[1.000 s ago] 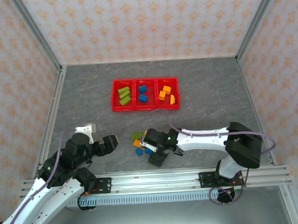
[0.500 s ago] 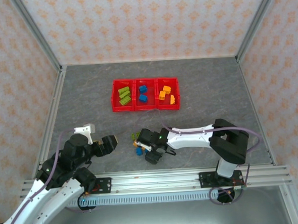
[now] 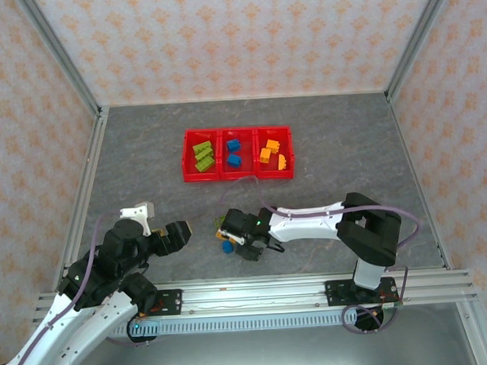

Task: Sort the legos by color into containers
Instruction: Pick up the lego from the bottom-center of the table, then place the lego in the container.

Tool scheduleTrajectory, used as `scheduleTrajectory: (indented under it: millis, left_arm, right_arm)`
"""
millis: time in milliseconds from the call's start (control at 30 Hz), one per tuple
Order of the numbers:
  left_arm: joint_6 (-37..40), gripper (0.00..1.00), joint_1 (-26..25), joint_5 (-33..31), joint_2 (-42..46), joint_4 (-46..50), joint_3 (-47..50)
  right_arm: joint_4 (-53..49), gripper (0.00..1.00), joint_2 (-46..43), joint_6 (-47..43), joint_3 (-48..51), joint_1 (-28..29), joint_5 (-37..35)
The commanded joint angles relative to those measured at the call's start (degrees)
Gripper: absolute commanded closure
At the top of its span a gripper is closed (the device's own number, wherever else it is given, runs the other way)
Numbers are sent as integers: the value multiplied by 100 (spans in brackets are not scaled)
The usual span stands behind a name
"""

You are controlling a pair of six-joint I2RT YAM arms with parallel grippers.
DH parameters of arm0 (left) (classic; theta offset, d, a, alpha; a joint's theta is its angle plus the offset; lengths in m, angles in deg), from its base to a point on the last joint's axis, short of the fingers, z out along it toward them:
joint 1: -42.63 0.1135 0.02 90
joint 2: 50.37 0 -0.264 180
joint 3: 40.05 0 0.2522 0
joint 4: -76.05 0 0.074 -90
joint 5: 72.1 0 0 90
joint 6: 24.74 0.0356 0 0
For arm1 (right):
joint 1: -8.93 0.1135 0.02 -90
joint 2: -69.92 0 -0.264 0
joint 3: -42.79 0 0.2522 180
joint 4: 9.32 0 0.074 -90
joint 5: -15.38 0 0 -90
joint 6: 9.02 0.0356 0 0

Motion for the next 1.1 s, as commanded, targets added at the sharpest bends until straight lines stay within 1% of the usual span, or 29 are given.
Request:
scheduleTrajectory:
  millis: [0,167,367,467,533,667,767,867,967,1067]
  left_arm:
    - [-63,1,-59,-131,96,82,41]
    - [-54,1,-54,-126,100,82,11]
    - [-54,1,-53,-132,105,102,-84]
    - [-54,1,-53,-118,103,49,-122]
    - [-54,1,-53,-114,87,-5,-113]
    - [-38,1,-54,-89,10,-99,-67]
    - [-37,1,-59,-78,-73,-129,-87]
    - [-11,1,-53,-129,-126,-91,-153]
    - [58,1,-53,-210,-178,-42,-270]
    - [146,1,-55,-293,-275,-10,-397]
  right_arm:
    - [-471,86,-76,-46,-129,54,150]
    - [-566,92,-421,-277,70,51,267]
    - [-614,94,-1368,-570,154,-63,415]
    - [-485,93,-1979,-609,-1,-477,664]
    - [-293,93,-2354,-624,-195,-875,764]
    - [258,92,-2636,-664,-667,-1664,901]
    - [684,92,-2323,-593,-1136,-2156,902]
    - [904,92,-1655,-386,-1760,-2520,897]
    - [756,92,-751,-267,-2536,-2717,756]
    - [372,92,213,-153,-3415,-2890,662]
